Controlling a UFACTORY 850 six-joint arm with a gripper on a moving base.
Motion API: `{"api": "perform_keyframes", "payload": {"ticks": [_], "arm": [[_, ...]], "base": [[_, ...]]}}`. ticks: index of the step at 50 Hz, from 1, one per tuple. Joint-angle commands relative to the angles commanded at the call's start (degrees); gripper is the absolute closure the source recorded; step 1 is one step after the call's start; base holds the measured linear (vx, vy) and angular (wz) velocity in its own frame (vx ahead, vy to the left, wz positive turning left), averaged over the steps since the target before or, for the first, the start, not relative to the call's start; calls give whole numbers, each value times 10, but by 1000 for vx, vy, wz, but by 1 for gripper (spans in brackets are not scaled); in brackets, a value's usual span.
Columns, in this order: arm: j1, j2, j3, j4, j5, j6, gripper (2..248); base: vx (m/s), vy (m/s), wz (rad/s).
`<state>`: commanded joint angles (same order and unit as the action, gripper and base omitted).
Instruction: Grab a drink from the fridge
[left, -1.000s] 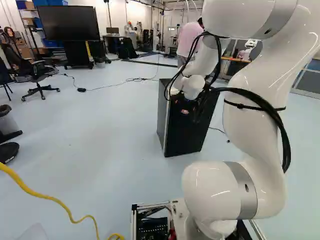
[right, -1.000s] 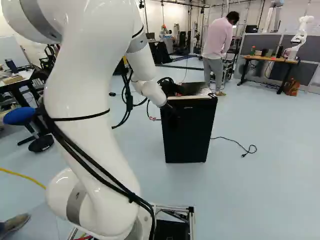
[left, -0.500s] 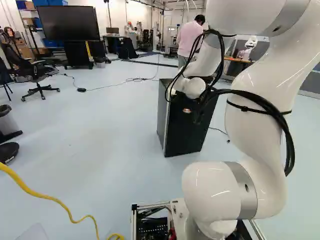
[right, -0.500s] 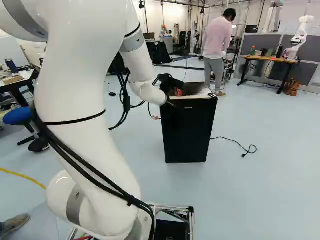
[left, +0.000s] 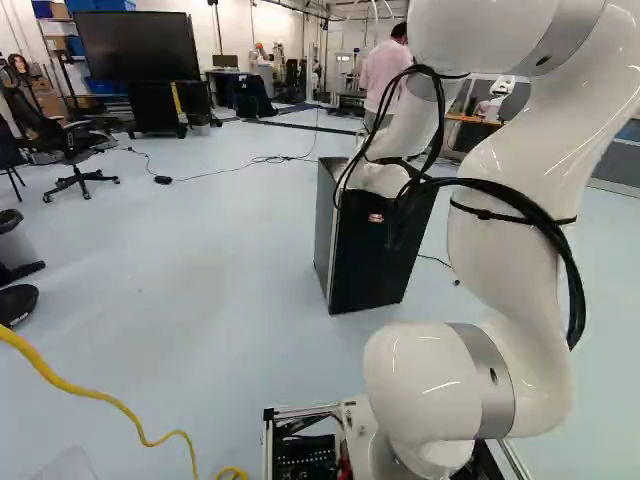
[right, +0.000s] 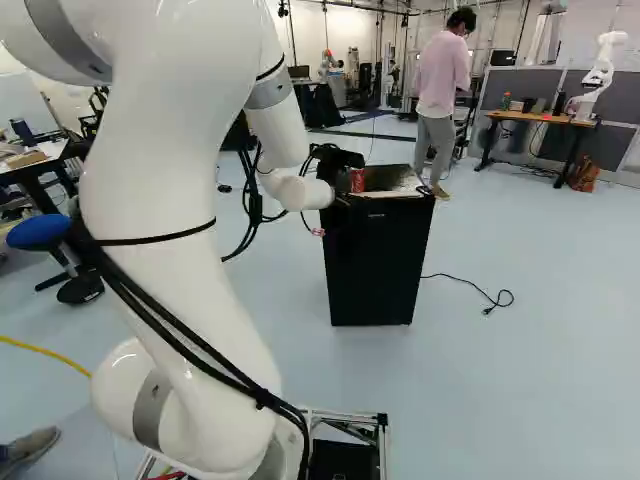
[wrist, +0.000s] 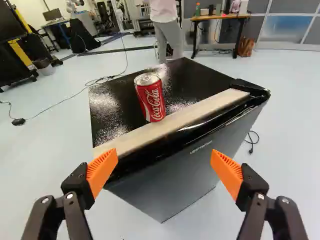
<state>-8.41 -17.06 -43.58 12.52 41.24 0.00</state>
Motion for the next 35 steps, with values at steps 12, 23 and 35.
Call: {"api": "perform_keyframes", "payload": {"ticks": [12,23,35], "arm": [[0,-21,-8,-43,44,0,3],[1,-44,-20,-81,79,0,3],[-3,-65,-39,-95,92,0,3]], "base": [[0,0,0],[0,0,0],[0,0,0]]}}
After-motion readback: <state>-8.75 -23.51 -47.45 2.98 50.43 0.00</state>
